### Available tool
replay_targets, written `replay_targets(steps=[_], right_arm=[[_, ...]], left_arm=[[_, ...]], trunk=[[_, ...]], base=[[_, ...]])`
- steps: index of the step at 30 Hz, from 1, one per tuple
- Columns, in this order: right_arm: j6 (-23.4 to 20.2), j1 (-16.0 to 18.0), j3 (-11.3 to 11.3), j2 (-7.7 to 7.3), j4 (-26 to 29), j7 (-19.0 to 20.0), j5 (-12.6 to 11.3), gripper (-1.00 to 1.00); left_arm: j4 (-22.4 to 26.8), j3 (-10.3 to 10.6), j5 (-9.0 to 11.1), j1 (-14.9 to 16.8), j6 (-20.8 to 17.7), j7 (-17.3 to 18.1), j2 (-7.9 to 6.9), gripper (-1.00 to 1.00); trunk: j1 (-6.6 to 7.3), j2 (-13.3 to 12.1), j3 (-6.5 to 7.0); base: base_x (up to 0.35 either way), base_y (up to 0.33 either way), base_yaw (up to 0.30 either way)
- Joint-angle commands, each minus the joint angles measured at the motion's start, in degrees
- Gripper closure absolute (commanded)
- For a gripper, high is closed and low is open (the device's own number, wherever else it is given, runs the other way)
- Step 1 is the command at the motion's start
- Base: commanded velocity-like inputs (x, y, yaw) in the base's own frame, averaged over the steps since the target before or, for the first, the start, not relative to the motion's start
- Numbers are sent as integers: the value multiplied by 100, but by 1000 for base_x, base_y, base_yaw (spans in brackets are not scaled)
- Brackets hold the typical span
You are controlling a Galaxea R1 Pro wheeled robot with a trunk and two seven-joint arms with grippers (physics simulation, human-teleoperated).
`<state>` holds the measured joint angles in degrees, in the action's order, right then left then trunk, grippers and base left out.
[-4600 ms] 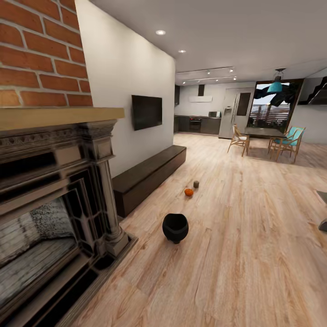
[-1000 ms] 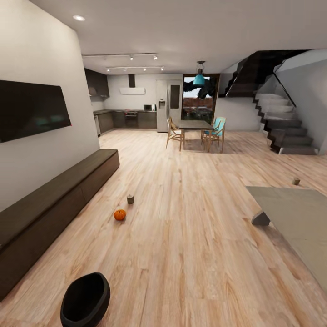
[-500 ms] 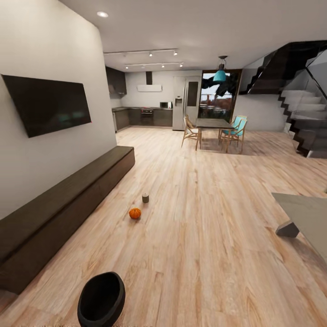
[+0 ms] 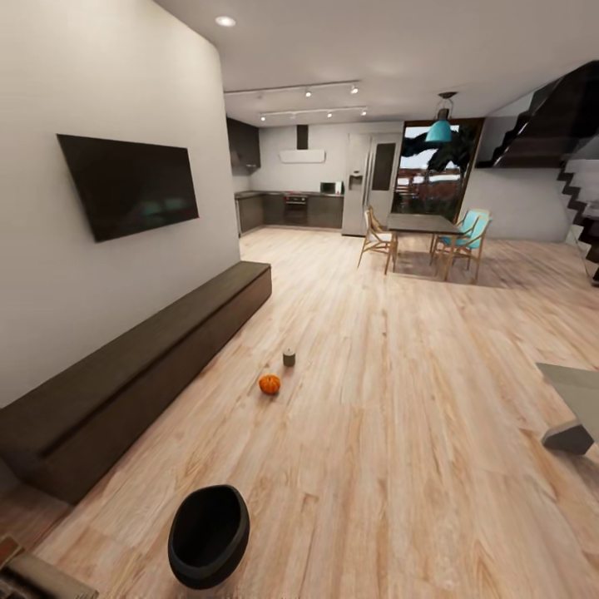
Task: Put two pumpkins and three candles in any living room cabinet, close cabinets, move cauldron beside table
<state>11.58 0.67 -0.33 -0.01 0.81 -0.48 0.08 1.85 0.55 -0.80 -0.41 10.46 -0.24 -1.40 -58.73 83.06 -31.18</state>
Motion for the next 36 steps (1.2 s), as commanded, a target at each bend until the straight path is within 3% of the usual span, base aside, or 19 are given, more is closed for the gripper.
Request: replay_targets(steps=[1,23,36], right_arm=[[19,3,-2,0,-7,-5,1,-100],[19,3,-2,1,-5,-7,1,-100],[19,3,-2,26,-7,-14,-4,-100]], left_arm=[[9,2,-7,-3,9,-3,3,-100],[9,-2,-8,-3,9,-3,23,-100],[9,-2,-8,-3,9,-3,32,-100]], trunk=[[0,2,-10],[0,2,-143],[0,2,-216]], base=[[0,0,217],[3,-3,218],[129,-177,232]])
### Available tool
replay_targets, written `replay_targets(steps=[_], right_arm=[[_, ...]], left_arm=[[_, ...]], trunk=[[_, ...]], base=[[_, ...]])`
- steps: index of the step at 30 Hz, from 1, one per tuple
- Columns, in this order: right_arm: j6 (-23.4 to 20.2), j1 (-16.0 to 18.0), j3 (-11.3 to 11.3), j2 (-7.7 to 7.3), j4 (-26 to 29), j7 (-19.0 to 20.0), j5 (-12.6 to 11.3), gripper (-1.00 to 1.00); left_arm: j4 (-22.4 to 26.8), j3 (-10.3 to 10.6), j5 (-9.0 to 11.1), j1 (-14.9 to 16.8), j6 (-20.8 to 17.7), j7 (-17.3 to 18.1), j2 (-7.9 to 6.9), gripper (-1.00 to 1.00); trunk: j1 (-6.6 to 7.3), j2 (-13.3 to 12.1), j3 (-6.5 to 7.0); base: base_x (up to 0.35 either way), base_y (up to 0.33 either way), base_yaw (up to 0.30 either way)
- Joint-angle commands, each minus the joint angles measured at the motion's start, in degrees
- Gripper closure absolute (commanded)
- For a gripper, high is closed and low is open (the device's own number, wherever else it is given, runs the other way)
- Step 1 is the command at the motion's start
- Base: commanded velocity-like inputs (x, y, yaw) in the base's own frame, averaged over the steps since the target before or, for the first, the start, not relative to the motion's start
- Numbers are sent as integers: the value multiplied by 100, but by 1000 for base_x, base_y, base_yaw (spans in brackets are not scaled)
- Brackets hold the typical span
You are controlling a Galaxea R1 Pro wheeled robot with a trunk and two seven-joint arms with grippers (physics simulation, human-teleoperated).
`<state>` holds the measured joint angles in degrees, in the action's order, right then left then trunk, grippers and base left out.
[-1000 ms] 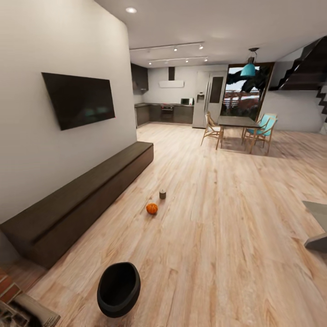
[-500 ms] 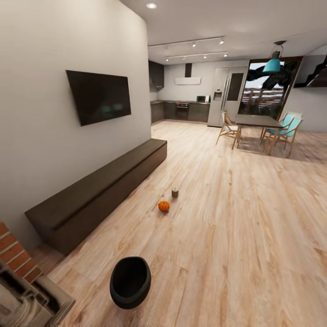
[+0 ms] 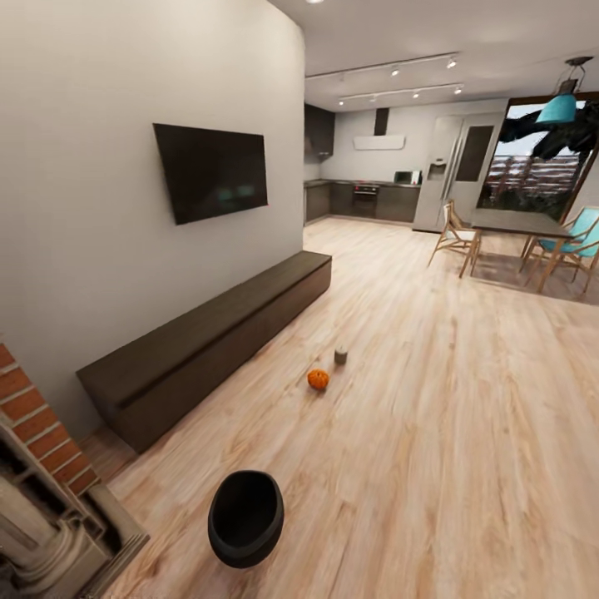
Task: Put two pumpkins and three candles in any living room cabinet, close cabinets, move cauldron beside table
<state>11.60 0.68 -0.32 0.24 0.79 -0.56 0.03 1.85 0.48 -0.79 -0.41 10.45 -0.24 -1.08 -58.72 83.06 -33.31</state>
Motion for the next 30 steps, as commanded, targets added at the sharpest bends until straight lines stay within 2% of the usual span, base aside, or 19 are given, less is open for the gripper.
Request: replay_targets(steps=[1,12,21,30], right_arm=[[18,3,-3,2,-4,-6,-1,-100],[18,3,-3,2,-6,-5,-3,-100],[18,3,-3,2,-6,-6,-3,-100],[19,3,-3,2,-7,-6,-3,-100]], left_arm=[[9,4,-8,-3,9,-2,0,-100],[9,37,-8,-3,9,-2,2,-100],[9,39,-8,-3,11,-2,2,-100],[9,39,-8,-3,69,-2,2,-100]], trunk=[[-1,2,-9],[-1,2,-67],[-1,2,-113],[-1,2,-159]], base=[[111,-250,239],[62,-254,239],[156,-193,240],[255,-44,241]])
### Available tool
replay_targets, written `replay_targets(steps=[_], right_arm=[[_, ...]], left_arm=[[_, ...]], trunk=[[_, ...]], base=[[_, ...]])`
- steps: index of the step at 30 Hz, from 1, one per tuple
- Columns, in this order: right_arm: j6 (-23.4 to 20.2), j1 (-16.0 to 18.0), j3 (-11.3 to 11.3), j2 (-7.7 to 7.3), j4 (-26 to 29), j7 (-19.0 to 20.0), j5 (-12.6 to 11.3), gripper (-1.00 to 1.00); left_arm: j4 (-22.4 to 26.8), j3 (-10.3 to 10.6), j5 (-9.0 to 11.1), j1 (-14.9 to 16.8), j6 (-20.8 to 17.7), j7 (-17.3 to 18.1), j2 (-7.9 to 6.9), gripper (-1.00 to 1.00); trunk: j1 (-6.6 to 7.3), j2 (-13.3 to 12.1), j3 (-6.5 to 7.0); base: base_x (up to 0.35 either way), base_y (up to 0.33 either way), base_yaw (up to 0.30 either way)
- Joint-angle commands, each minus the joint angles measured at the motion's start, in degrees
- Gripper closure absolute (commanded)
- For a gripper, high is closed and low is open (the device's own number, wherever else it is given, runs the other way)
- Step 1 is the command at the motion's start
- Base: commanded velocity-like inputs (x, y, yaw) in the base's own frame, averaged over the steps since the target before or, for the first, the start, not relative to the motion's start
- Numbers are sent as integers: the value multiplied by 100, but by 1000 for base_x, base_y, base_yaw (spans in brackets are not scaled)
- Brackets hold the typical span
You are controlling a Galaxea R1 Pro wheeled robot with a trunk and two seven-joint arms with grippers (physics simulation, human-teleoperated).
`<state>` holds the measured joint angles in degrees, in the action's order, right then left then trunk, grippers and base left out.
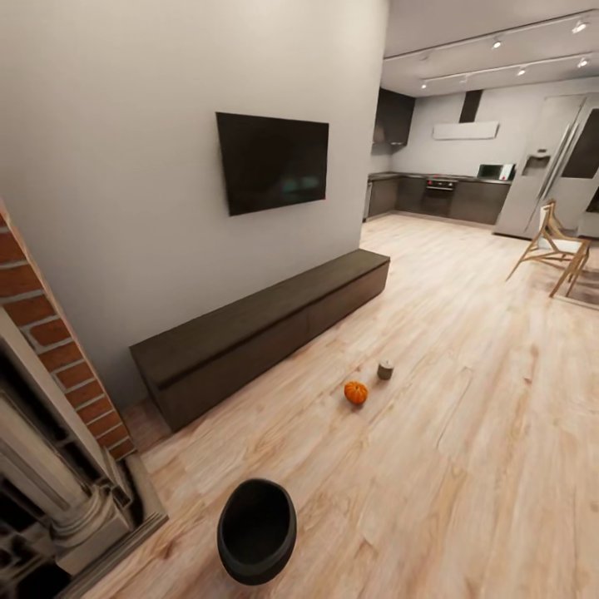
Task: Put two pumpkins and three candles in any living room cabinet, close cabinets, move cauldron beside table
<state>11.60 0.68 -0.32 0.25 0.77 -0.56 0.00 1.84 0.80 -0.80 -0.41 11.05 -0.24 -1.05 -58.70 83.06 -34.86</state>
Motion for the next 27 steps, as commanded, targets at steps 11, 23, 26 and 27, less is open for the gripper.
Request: replay_targets(steps=[11,23,26,27], right_arm=[[24,3,-3,1,-6,-6,0,-100],[24,3,-3,1,-6,-6,0,-100],[25,3,-3,1,-5,-6,0,-100],[26,3,-3,5,-5,-6,0,-100]], left_arm=[[9,7,-8,-3,72,-2,0,-100],[9,7,-8,-3,73,-2,0,-100],[9,7,-8,-3,74,-2,0,-100],[9,7,-8,-3,73,-2,0,-100]], trunk=[[-3,2,-55],[-3,2,-108],[-3,2,-121],[-3,2,-126]], base=[[238,-1,248],[109,-55,251],[3,-2,251],[1,-1,255]])
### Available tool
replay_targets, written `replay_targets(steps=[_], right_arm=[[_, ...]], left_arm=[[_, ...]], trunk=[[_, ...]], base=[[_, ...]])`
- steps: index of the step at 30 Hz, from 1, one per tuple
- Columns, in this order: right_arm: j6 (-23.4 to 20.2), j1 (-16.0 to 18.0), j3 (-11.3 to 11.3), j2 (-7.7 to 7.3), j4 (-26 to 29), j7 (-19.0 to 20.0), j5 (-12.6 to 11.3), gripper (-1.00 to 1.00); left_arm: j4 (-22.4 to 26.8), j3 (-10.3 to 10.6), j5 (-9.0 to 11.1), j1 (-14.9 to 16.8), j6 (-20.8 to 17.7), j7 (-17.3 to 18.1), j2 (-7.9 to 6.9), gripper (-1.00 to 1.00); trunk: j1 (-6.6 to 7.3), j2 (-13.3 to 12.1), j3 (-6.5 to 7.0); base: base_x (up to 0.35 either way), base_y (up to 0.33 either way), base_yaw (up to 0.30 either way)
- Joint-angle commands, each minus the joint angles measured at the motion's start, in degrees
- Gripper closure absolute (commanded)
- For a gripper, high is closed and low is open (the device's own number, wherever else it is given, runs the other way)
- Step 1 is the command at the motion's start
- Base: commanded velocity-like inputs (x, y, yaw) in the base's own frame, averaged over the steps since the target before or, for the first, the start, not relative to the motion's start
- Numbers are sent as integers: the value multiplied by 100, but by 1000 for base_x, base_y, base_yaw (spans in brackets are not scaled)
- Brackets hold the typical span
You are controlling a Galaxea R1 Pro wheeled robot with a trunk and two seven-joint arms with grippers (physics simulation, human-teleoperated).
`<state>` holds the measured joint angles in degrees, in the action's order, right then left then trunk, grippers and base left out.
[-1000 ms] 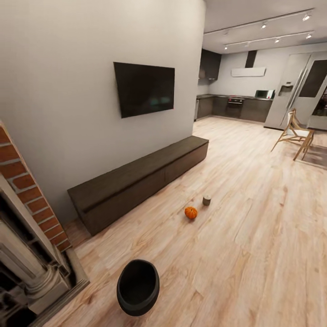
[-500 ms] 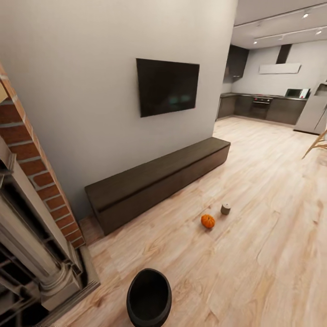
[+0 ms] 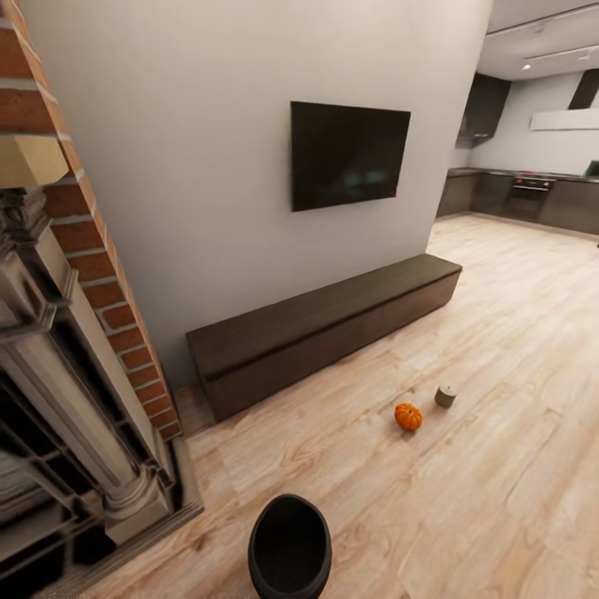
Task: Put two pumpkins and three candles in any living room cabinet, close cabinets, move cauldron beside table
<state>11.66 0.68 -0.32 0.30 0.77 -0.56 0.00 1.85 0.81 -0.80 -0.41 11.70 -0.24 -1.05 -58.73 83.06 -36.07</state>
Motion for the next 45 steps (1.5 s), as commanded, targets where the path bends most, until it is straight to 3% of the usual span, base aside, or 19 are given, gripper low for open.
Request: replay_targets(steps=[1,24,37,45], right_arm=[[19,3,-3,3,-6,-6,0,-100],[11,3,11,6,-3,2,58,-100],[11,3,15,6,-2,3,79,-100],[11,3,15,6,-2,3,79,-100]], left_arm=[[9,7,-8,-3,8,-3,-1,-100],[9,16,-8,-3,14,-3,-1,-100],[9,52,-8,-3,17,-3,-1,-100],[9,101,-8,-3,17,-3,-1,-100]], trunk=[[0,2,-8],[0,2,-97],[0,2,-98],[0,2,-63]], base=[[1,0,256],[40,-25,251],[81,-46,11],[188,-15,-171]])
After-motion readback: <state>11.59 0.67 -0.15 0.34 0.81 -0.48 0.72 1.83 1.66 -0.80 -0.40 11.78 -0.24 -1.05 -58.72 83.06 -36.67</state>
